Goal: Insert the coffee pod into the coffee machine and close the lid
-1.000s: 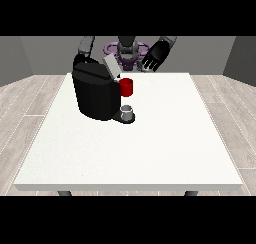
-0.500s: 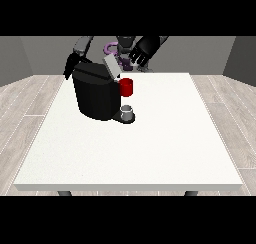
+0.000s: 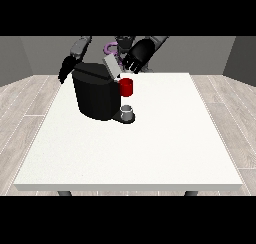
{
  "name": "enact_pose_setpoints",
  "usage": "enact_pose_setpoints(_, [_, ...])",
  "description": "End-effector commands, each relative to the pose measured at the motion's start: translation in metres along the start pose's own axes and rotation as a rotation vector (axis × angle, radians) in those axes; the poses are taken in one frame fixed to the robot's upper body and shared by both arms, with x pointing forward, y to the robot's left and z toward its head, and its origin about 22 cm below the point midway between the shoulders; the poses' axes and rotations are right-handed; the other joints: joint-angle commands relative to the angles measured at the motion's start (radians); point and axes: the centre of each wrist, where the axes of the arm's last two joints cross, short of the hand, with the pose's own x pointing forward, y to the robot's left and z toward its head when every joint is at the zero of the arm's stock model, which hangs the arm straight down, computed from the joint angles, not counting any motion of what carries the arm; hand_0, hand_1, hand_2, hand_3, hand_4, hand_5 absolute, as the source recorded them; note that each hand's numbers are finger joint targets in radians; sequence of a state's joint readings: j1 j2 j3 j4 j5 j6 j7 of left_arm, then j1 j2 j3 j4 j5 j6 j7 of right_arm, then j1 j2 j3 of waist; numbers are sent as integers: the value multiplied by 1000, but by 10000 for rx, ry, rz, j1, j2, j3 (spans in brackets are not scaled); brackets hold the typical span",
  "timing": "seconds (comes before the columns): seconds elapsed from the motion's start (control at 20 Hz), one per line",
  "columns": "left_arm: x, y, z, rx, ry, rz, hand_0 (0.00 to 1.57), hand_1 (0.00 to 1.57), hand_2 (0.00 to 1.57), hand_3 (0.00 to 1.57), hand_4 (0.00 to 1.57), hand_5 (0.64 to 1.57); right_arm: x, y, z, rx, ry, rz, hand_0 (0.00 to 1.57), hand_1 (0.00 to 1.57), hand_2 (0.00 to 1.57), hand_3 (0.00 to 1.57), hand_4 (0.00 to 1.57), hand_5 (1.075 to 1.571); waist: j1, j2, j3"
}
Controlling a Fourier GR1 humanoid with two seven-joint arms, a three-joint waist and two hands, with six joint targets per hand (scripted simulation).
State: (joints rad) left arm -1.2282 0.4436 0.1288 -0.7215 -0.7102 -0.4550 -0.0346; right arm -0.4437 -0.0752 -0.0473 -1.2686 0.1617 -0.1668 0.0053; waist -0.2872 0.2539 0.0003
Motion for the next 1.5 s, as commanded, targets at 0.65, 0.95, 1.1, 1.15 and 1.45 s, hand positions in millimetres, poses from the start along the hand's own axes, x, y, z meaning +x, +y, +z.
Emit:
enact_pose_setpoints(0.65, [-10, -1, -3, -277, 32, -8, 1200, 1200, 1245, 1209, 439, 1571, 24, -12, -16, -93, -120, -95, 0, 0, 0, 0, 36, 1571, -142, 395, -5])
enact_pose_setpoints(0.95, [-7, -11, -7, -292, -69, -76, 1166, 1166, 1233, 1193, 421, 1571, 4, -8, -3, -316, 136, 3, 0, 0, 0, 0, 0, 1571, -156, 186, -2])
enact_pose_setpoints(1.1, [-11, -17, -7, -30, -183, -316, 1216, 1216, 1259, 1200, 417, 1571, 9, 3, -3, -280, -47, -9, 0, 0, 0, 0, 104, 1571, -120, 537, -3])
enact_pose_setpoints(1.15, [-2, 11, -3, 110, -31, -176, 1227, 1227, 1258, 1198, 406, 1571, 5, -11, -5, -104, -142, -79, 0, 0, 0, 0, 0, 1571, -315, 535, 1])
enact_pose_setpoints(1.45, [6, -3, -10, 72, -416, -383, 1217, 1217, 1242, 1195, 357, 1571, 2, 0, -5, -253, -58, 7, 0, 0, 0, 0, 0, 1571, -23, 465, -2])
